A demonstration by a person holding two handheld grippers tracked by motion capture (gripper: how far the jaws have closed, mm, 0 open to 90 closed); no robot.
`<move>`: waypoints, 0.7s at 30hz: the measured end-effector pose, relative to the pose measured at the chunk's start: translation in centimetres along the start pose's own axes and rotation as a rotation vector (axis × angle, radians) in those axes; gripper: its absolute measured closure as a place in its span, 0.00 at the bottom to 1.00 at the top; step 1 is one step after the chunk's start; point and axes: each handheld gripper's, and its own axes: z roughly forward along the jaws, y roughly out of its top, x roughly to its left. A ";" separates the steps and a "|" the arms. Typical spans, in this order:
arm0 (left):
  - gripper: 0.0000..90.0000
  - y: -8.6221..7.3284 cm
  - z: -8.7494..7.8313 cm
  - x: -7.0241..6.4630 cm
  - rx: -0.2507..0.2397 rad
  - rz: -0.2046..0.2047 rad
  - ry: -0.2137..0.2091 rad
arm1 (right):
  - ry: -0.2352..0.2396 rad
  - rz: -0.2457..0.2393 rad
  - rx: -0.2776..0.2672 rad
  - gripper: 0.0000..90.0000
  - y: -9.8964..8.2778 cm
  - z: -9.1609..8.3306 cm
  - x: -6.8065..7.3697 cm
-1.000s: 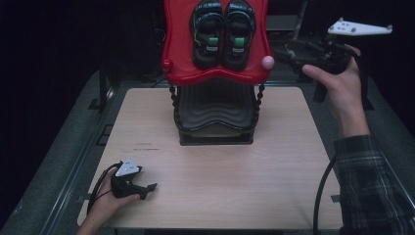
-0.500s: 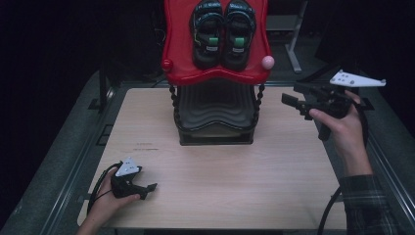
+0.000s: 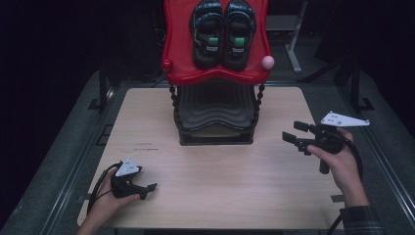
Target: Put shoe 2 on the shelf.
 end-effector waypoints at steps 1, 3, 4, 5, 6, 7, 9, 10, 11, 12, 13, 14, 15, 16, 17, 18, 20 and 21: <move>0.10 0.0 0.0 0.0 0.000 0.000 0.000 | -0.006 0.006 0.012 0.32 -0.7 0.1 0.0; 0.10 0.0 0.0 0.0 0.001 0.001 0.000 | -0.011 0.023 0.039 0.32 -2.3 0.3 -0.1; 0.10 0.0 0.0 0.0 0.000 0.000 0.000 | -0.009 0.031 0.049 0.32 -2.9 0.5 -0.1; 0.10 0.0 0.0 0.0 0.000 0.000 0.000 | -0.008 0.036 0.068 0.32 -3.7 0.7 -0.2; 0.10 0.0 0.0 0.0 0.000 0.000 0.000 | -0.012 0.042 0.087 0.32 -4.5 0.8 -0.2; 0.10 0.0 0.0 0.0 0.000 0.000 0.000 | -0.017 0.048 0.107 0.32 -5.3 1.0 -0.3; 0.10 0.0 0.0 0.0 0.001 0.000 0.000 | -0.033 0.044 0.164 0.32 -6.8 1.3 -0.3; 0.10 0.0 0.0 0.0 0.000 0.000 0.000 | -0.041 0.044 0.181 0.32 -7.3 1.4 -0.3; 0.10 0.0 0.0 0.0 0.000 0.000 0.000 | -0.047 0.038 0.206 0.32 -7.9 1.6 -0.3; 0.10 0.0 0.0 0.0 0.000 0.000 0.000 | -0.056 0.025 0.231 0.32 -8.5 1.7 -0.3; 0.10 0.0 0.0 0.0 -0.001 0.000 0.000 | -0.067 0.023 0.256 0.32 -9.0 1.7 -0.3; 0.10 0.0 0.0 0.0 -0.002 0.000 0.000 | -0.076 0.011 0.281 0.32 -9.5 1.8 -0.2; 0.10 0.0 0.0 0.0 -0.002 -0.001 0.000 | -0.084 0.001 0.310 0.31 -10.0 1.9 -0.2; 0.10 0.0 0.0 0.0 -0.002 -0.001 0.000 | -0.089 -0.005 0.328 0.31 -10.3 1.9 -0.2; 0.10 0.0 0.0 0.0 -0.003 -0.001 0.000 | -0.092 -0.007 0.337 0.31 -10.5 1.9 -0.1; 0.10 0.0 0.0 0.0 -0.002 0.000 0.000 | -0.095 -0.009 0.346 0.31 -10.8 1.9 -0.1; 0.10 0.0 0.0 0.0 -0.002 -0.001 0.000 | -0.105 -0.021 0.364 0.31 -11.1 1.9 -0.1; 0.10 0.0 0.0 0.0 -0.003 -0.001 0.000 | -0.111 -0.021 0.371 0.31 -11.3 1.8 -0.1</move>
